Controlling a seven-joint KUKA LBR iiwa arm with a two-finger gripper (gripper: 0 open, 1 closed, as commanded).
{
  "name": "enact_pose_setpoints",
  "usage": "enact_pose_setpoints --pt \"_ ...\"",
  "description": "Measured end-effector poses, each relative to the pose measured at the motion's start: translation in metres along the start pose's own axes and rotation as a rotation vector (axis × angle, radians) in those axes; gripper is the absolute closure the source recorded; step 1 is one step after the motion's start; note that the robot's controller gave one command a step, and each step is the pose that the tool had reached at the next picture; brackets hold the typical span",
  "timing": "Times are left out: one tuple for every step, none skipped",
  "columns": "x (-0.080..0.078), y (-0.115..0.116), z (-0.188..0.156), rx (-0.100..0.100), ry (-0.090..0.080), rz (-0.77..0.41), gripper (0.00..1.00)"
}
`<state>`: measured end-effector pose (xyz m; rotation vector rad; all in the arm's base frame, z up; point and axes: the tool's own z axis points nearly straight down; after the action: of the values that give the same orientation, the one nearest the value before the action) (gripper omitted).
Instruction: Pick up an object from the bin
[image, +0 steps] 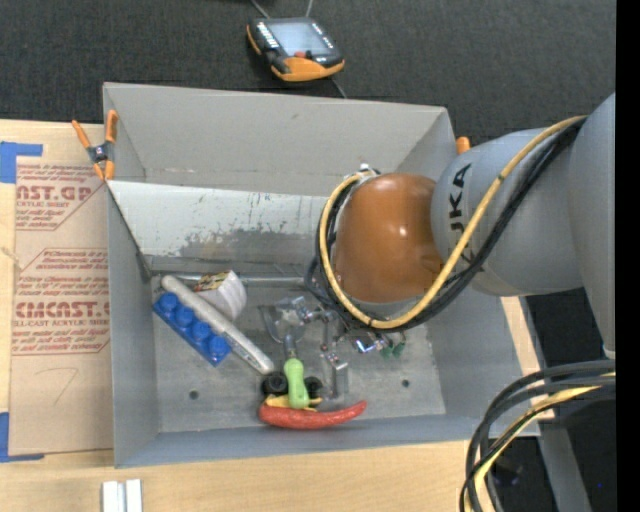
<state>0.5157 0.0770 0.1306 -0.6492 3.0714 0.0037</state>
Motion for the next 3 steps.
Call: enact_pose_setpoints --pt "0.019 0.033 0.031 -0.001 -0.003 0.027 0.0" --pt "0.011 0.035 0.059 0.004 -0.016 -0.062 0.0" --pt "-0.01 0.032 0.057 0.002 -0.015 -0.072 1.0"
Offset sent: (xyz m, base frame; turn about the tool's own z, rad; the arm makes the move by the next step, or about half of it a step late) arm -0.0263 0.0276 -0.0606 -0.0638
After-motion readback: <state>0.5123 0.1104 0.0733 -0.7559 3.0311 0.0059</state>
